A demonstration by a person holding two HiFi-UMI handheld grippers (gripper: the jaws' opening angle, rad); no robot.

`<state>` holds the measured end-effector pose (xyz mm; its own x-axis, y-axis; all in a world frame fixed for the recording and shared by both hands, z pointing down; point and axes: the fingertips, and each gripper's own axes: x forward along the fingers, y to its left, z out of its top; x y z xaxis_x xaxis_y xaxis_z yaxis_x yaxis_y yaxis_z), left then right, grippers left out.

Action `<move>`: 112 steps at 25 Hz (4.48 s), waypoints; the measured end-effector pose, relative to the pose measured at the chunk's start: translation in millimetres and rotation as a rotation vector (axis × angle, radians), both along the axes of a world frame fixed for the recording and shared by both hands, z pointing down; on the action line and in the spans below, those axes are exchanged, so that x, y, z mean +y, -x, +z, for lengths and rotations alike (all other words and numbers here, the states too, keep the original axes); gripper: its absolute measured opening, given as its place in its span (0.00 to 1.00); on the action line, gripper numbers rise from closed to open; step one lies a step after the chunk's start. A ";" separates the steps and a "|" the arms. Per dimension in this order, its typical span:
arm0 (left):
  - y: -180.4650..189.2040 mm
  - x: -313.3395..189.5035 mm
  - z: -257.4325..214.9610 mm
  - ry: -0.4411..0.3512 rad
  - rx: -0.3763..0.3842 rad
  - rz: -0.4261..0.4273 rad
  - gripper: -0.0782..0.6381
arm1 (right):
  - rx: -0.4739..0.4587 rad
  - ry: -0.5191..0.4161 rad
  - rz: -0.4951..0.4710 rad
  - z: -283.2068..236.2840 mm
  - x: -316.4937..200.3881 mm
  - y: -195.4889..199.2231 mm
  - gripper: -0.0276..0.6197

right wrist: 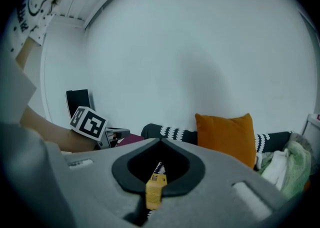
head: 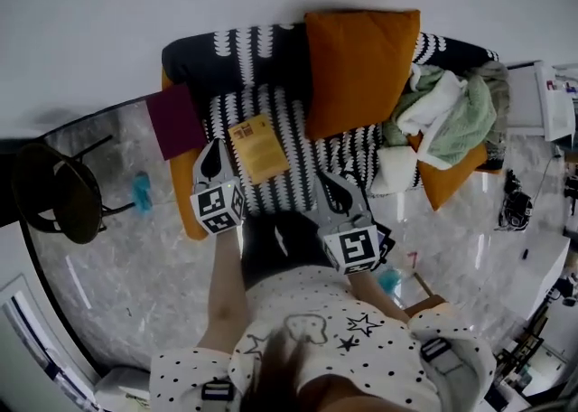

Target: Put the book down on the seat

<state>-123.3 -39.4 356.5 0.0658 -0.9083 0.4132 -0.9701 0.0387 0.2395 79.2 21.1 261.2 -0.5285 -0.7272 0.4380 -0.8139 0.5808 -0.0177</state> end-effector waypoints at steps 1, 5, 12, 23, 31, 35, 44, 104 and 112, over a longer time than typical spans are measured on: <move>0.1 0.2 -8.0 -0.004 0.001 -0.005 0.11 | -0.001 -0.011 -0.004 -1.8 -2.2 -0.2 0.03; -8.2 3.2 -43.2 -0.040 -0.004 0.023 0.11 | -0.005 -0.047 -0.021 -13.5 -10.7 1.7 0.03; -21.8 3.3 -98.7 -0.141 -0.010 0.071 0.11 | -0.020 -0.106 -0.049 -35.2 -22.4 12.0 0.03; -34.4 22.8 -153.5 -0.232 0.008 0.092 0.11 | -0.027 -0.179 -0.081 -61.9 -31.2 22.1 0.03; -36.2 39.4 -194.0 -0.318 -0.008 0.099 0.11 | -0.025 -0.221 -0.094 -76.8 -34.5 27.4 0.03; -40.8 49.3 -204.3 -0.335 -0.026 0.129 0.11 | -0.023 -0.219 -0.104 -74.9 -31.1 29.8 0.03; -40.4 56.8 -195.2 -0.312 0.022 0.132 0.11 | -0.026 -0.233 -0.148 -80.7 -33.3 48.0 0.04; -56.6 38.1 -180.6 -0.295 0.035 0.189 0.11 | -0.075 -0.177 -0.276 -66.9 -39.8 75.3 0.04; -58.9 36.8 -181.7 -0.300 0.027 0.198 0.11 | -0.068 -0.191 -0.284 -69.1 -40.6 76.9 0.04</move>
